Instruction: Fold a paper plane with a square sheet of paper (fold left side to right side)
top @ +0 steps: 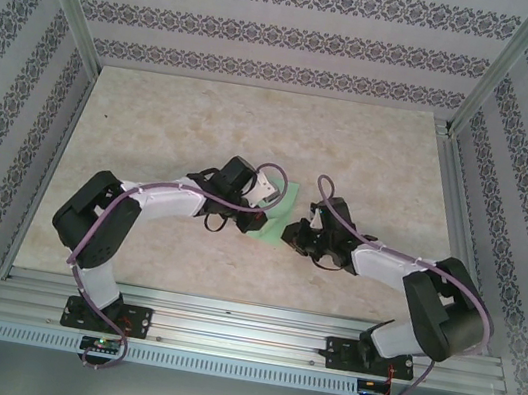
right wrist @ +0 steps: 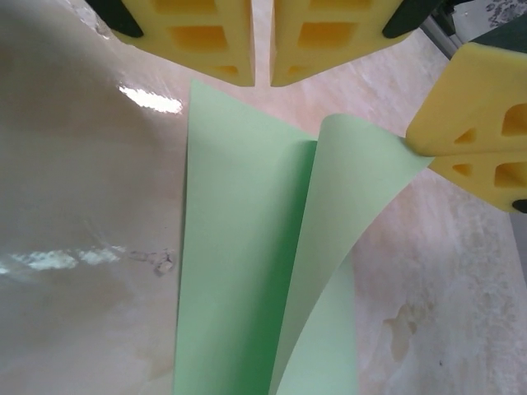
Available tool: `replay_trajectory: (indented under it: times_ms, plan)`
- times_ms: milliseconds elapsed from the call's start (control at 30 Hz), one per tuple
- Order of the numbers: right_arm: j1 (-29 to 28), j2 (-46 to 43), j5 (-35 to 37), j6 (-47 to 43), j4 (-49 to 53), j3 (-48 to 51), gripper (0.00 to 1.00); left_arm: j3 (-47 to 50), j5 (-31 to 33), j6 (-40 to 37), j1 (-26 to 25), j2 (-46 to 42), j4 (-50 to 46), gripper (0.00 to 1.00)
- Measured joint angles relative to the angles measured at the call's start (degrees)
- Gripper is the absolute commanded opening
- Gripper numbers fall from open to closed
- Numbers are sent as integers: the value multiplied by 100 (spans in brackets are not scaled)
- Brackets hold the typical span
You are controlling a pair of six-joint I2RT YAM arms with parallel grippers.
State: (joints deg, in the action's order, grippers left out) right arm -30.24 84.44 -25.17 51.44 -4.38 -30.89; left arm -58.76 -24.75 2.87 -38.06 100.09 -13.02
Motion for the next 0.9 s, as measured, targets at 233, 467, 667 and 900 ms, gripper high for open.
replay_trajectory:
  times_ms: [233, 467, 667, 900]
  plan:
    - [-129, 470, 90, 120, -173, -4, 11, -83, -37, -109, 190, 262, -28, 0]
    - [-136, 623, 133, 116, -144, -68, 11, -262, -50, -162, 275, 476, -42, 0]
    - [-166, 680, 173, 92, 13, -190, 11, -424, -48, -247, 337, 632, -105, 1]
    - [-203, 691, 245, 7, 140, -262, 12, -562, -46, -299, 404, 654, -179, 1]
